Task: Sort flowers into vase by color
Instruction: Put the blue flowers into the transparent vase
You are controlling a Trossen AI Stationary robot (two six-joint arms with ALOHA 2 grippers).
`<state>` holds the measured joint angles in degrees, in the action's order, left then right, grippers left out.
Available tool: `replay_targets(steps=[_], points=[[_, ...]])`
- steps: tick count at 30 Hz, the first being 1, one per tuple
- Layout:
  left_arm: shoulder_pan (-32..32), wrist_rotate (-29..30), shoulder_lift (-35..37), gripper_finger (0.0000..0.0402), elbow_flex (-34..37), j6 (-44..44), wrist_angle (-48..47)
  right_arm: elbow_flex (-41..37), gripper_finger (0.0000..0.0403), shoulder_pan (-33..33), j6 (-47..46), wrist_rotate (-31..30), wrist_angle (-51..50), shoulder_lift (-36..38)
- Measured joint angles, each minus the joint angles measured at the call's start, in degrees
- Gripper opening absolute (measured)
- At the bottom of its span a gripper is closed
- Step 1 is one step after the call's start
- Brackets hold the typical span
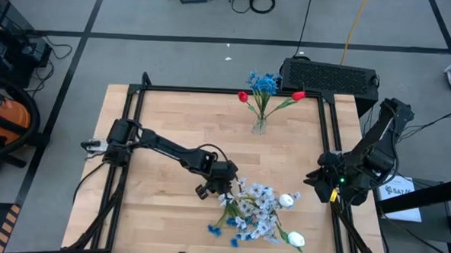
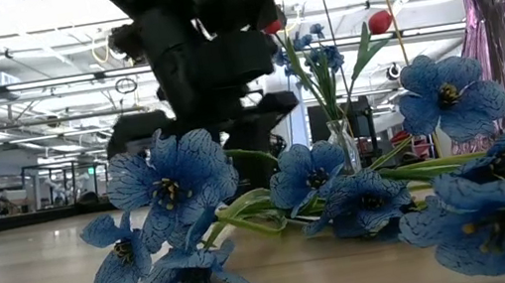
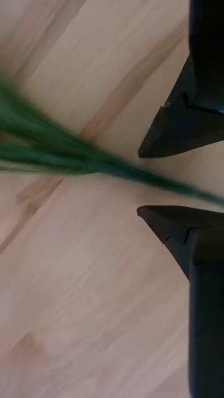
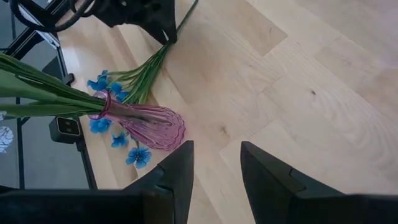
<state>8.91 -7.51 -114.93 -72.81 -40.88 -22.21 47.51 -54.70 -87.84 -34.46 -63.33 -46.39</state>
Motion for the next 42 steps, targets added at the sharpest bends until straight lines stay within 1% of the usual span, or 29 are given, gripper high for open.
replay_targets(steps=[2,4,8,9,13,16,19,21,23,27,30,32,35,38,40,42], points=[[0.0,-0.1,-0.72,0.0131,-0.66,0.0,0.39,0.0,0.0123,0.0,-0.14,0.0,0.04,-0.1],[-0.08,-0.11,-0.64,0.0108,-0.63,0.0,-0.12,0.0,0.0123,0.0,-1.15,0.0,-0.07,-0.2],[-1.86,-0.85,0.0,0.0025,-0.77,-0.24,-5.53,-0.02,0.0123,0.0,-1.48,-0.2,-0.11,-0.61],[-2.73,-1.07,0.22,0.0015,-0.82,-0.28,-7.37,-0.02,0.0123,0.02,-1.54,-0.21,-0.11,-0.74],[-6.72,0.11,1.86,0.0008,-0.77,-1.9,-15.62,-0.02,0.0123,0.02,-3.64,-1.3,-0.27,-1.3],[-10.91,3.75,3.66,0.0004,-0.53,-2.09,-23.79,-0.02,0.0123,0.0,-4.93,-1.91,-0.28,-1.6],[-16.1,7.53,6.37,0.0001,0.49,-3.38,-29.94,-0.02,0.0123,0.02,-6.23,-1.99,-0.64,-1.95],[-19.96,7.9,8.69,0.0001,2.29,-3.56,-31.57,-0.02,0.0123,0.02,-7.64,-1.99,-1.38,-1.93],[-24.14,6.89,11.59,0.0,4.44,-3.03,-30.26,-0.02,0.0123,0.0,-9.59,-2.13,-2.45,-1.92],[-32.14,-1.84,19.59,0.0,9.21,0.27,-20.11,-0.02,0.0123,0.0,-13.45,-4.63,-5.5,-2.07],[-35.78,-9.65,25.19,0.0,13.32,3.02,-7.3,-0.02,0.0123,0.25,-15.96,-6.7,-7.54,-2.27],[-37.27,-14.97,27.8,0.0,16.03,7.41,5.47,-0.02,0.0123,0.49,-17.37,-8.05,-8.68,-2.29],[-37.32,-21.95,28.76,0.0,19.55,16.44,28.73,-0.02,0.0123,1.18,-19.05,-9.64,-9.77,-2.43],[-35.59,-22.55,26.79,0.0,21.45,25.23,51.69,-0.02,0.0123,2.31,-19.72,-10.91,-10.38,-2.45],[-34.4,-22.44,24.37,0.0,21.63,30.06,63.78,-0.02,0.0123,3.38,-19.73,-11.02,-10.54,-2.45],[-33.17,-21.65,21.4,0.0,21.12,34.43,73.35,-0.02,0.0123,4.52,-19.73,-11.02,-10.78,-2.45]])
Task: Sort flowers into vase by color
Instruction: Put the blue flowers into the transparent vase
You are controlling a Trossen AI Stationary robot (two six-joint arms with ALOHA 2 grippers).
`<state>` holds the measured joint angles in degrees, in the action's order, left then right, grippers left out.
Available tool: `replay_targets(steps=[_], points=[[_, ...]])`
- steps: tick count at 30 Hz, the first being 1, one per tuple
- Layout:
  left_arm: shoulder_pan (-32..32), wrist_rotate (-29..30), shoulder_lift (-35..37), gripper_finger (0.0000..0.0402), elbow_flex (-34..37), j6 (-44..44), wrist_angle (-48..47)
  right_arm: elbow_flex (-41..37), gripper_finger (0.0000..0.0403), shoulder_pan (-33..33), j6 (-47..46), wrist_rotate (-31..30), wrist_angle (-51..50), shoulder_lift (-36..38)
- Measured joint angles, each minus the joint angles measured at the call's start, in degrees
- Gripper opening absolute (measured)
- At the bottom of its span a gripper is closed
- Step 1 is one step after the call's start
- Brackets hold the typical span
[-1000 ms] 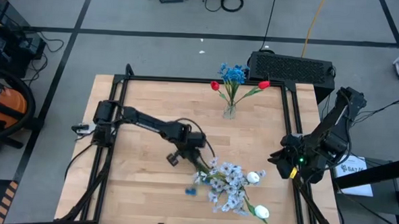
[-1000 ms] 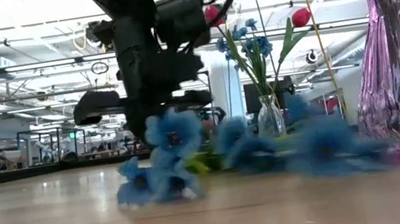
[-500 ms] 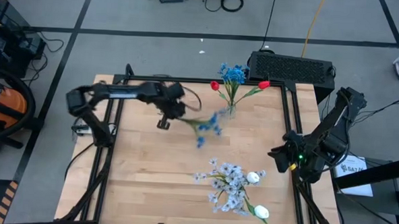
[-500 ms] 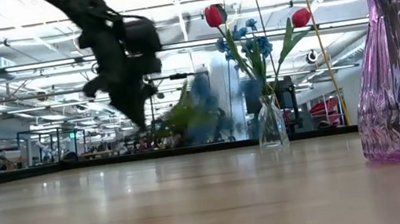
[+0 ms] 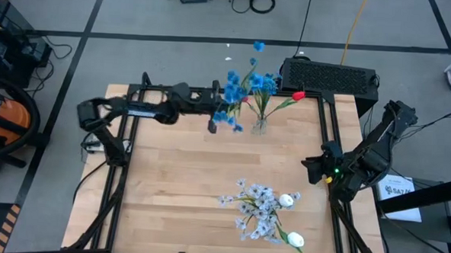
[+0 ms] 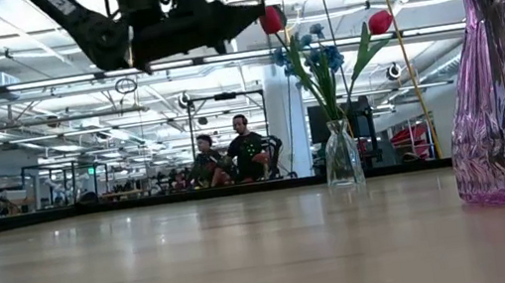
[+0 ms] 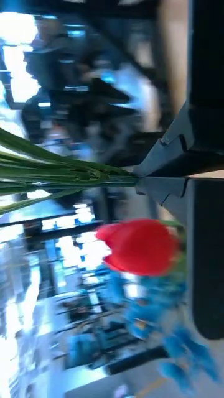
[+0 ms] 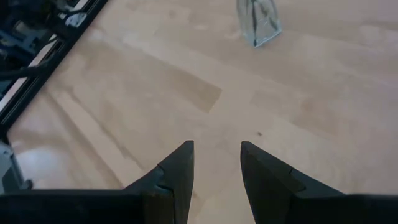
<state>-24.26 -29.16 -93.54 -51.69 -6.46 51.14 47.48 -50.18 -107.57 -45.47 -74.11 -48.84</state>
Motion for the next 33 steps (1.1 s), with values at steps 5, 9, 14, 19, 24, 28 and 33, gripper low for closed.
replay_targets(steps=[5,9,14,19,24,28,33], points=[[4.0,7.26,-8.94,0.0,-3.95,6.07,13.46,0.0,0.0123,2.64,-0.84,0.13,0.44,0.0],[6.86,11.68,-16.83,0.0,-9.5,6.06,14.15,0.0,0.0123,3.83,-1.29,0.2,0.49,0.0],[8.21,16.05,-23.11,0.0,-14.99,3.25,14.22,0.0,0.0123,4.95,-1.29,0.22,0.53,0.0],[8.11,19.32,-25.36,0.0,-17.12,1.08,14.18,0.0,0.0123,5.95,-1.31,0.52,0.59,0.0],[6.43,20.82,-27.63,0.0,-17.3,0.56,14.45,0.0,0.0123,6.58,-1.3,0.59,0.59,0.0],[5.8,21.46,-29.25,0.0,-17.55,-0.06,14.3,0.0,0.0123,6.76,-1.31,0.63,0.62,0.0],[5.58,21.7,-32.12,0.0,-21.22,-0.97,14.24,-0.01,0.0123,6.73,-1.43,0.79,0.6,0.0]])
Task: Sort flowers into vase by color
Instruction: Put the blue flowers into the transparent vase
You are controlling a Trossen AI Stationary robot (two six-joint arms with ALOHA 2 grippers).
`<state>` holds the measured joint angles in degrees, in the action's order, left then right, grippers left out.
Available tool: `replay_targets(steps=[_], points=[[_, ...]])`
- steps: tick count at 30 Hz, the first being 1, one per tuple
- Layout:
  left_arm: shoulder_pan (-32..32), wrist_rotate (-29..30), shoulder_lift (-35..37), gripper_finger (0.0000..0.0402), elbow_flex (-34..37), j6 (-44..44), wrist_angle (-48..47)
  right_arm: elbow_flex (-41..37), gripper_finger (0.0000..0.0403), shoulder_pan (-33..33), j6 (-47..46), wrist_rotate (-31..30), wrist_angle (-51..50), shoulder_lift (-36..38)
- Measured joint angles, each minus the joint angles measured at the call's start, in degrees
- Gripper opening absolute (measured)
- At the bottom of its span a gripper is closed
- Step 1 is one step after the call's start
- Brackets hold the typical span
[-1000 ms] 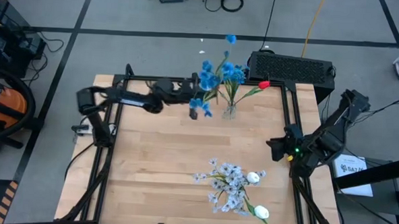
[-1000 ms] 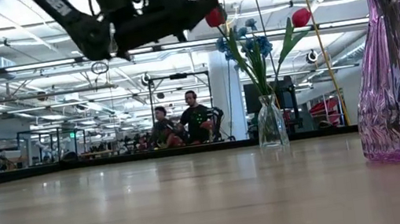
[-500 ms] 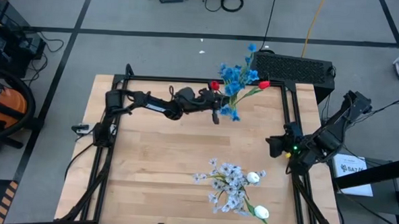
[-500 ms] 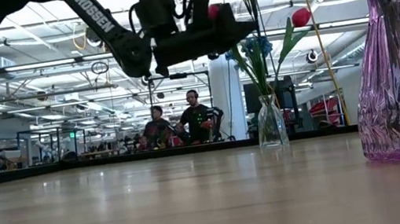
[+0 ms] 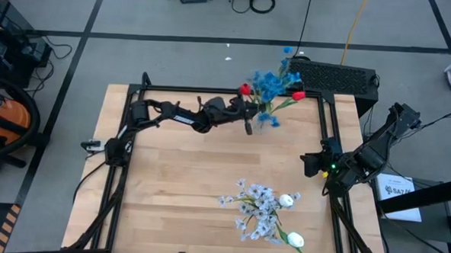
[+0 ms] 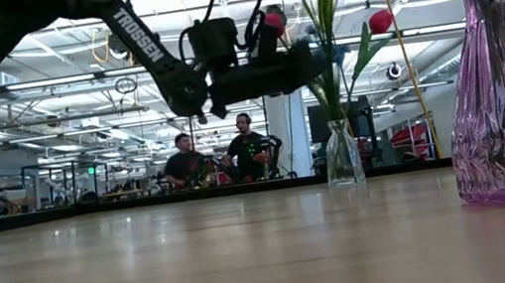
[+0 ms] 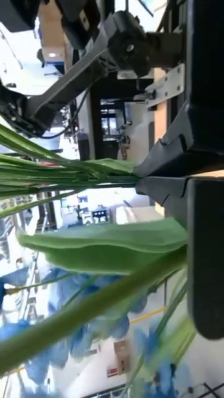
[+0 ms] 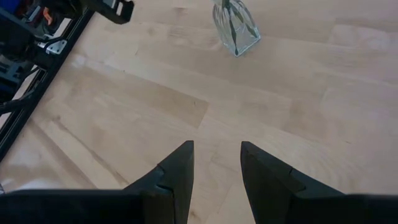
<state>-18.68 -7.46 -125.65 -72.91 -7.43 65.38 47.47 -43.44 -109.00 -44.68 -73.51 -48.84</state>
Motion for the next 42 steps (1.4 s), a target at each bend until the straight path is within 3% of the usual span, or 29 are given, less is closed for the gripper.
replay_targets(steps=[19,42], points=[[0.67,-0.07,-2.61,0.0004,-2.73,1.1,-8.94,-0.01,0.0123,0.0,1.67,-0.04,-0.09,0.02],[1.77,-0.26,-1.82,0.0105,-2.71,1.14,-9.32,-0.01,0.0123,0.0,1.67,-0.07,-0.05,0.01]])
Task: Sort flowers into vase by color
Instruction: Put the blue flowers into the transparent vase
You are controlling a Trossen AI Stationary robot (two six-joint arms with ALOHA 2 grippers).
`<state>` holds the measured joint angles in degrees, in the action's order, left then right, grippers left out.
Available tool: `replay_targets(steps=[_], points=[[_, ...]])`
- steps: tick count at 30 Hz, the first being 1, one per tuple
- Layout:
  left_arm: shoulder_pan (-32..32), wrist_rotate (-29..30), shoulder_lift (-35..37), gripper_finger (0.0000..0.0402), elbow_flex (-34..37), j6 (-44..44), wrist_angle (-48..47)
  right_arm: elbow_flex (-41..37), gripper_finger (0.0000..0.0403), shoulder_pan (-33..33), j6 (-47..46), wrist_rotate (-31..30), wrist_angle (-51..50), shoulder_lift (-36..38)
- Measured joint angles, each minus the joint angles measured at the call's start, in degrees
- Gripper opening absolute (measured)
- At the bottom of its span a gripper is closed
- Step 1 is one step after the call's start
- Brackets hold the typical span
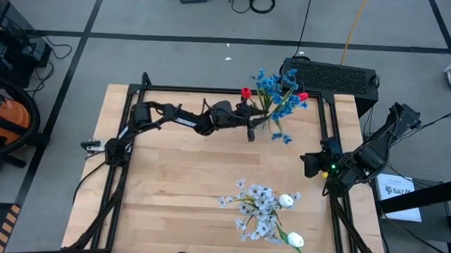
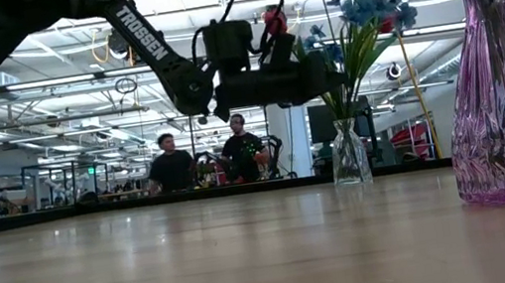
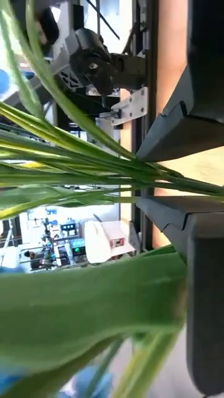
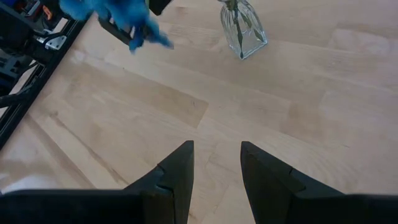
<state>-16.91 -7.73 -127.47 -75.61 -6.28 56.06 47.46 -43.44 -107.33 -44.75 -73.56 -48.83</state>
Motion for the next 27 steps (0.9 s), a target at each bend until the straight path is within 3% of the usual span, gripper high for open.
replay_targets(steps=[13,27], points=[[0.07,0.03,9.64,0.0107,0.02,-0.14,-6.72,0.0,0.0123,0.0,1.64,-0.18,0.0,-0.01],[0.17,2.68,24.83,0.0107,0.02,-5.21,-33.14,0.0,0.0123,0.0,3.45,-0.24,-0.01,0.01]])
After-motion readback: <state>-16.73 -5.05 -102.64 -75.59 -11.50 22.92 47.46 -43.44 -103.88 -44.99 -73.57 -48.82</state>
